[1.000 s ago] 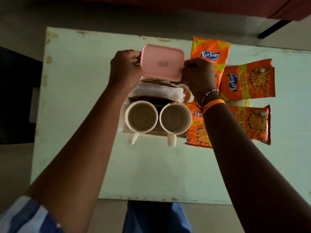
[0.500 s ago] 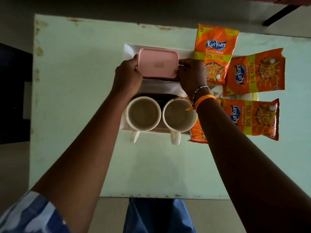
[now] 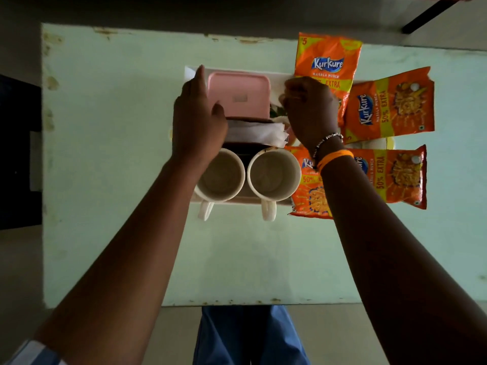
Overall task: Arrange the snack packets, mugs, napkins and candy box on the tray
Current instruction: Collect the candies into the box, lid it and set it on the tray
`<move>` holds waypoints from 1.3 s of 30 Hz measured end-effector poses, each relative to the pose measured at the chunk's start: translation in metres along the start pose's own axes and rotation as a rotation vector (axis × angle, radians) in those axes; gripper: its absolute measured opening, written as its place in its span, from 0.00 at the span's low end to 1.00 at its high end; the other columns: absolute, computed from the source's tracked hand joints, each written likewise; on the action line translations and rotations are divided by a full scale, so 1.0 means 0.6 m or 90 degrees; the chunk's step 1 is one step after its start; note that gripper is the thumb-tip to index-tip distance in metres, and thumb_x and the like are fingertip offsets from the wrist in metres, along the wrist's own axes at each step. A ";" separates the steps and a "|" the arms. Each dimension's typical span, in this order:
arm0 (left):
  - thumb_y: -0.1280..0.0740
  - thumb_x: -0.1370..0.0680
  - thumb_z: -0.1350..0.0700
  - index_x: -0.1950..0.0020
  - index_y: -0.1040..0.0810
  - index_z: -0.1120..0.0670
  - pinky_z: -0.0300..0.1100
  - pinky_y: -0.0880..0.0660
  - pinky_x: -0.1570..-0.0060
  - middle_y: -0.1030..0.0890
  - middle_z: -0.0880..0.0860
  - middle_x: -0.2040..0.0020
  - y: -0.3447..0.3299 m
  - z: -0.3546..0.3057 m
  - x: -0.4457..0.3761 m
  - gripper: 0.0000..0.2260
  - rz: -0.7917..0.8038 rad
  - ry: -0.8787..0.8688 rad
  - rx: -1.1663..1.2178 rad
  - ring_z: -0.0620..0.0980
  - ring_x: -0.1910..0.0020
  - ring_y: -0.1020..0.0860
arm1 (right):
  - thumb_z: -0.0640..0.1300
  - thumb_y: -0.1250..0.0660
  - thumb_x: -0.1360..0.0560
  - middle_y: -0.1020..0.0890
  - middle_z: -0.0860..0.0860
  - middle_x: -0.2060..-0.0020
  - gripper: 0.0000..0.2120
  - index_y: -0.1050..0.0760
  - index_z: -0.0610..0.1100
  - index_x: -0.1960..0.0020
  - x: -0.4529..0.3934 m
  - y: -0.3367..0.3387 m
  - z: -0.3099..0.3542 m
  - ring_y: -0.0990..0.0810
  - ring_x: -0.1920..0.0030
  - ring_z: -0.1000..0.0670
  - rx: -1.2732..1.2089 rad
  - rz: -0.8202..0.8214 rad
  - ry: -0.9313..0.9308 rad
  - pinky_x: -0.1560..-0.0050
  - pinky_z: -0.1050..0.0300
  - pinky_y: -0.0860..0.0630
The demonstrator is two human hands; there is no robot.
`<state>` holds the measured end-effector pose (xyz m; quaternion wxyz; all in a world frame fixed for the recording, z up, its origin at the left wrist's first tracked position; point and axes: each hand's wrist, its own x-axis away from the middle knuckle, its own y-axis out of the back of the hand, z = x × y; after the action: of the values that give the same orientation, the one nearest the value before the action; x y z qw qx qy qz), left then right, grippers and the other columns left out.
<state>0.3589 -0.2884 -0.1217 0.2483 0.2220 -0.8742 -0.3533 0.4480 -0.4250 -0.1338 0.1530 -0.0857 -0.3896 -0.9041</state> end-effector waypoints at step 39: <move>0.39 0.22 0.51 0.25 0.61 0.54 0.51 0.51 0.25 0.58 0.57 0.23 -0.200 -0.024 0.344 0.35 0.233 -0.227 -0.200 0.56 0.24 0.60 | 0.41 0.38 0.24 0.20 0.36 0.43 0.15 0.24 0.34 0.42 0.254 0.116 -0.222 0.24 0.41 0.36 -0.130 0.033 -0.290 0.39 0.52 0.32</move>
<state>0.2322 -0.4901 -0.1426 0.1817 -0.0464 -0.8640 -0.4672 0.3243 -0.5995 -0.1352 0.0749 -0.3120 -0.3182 -0.8921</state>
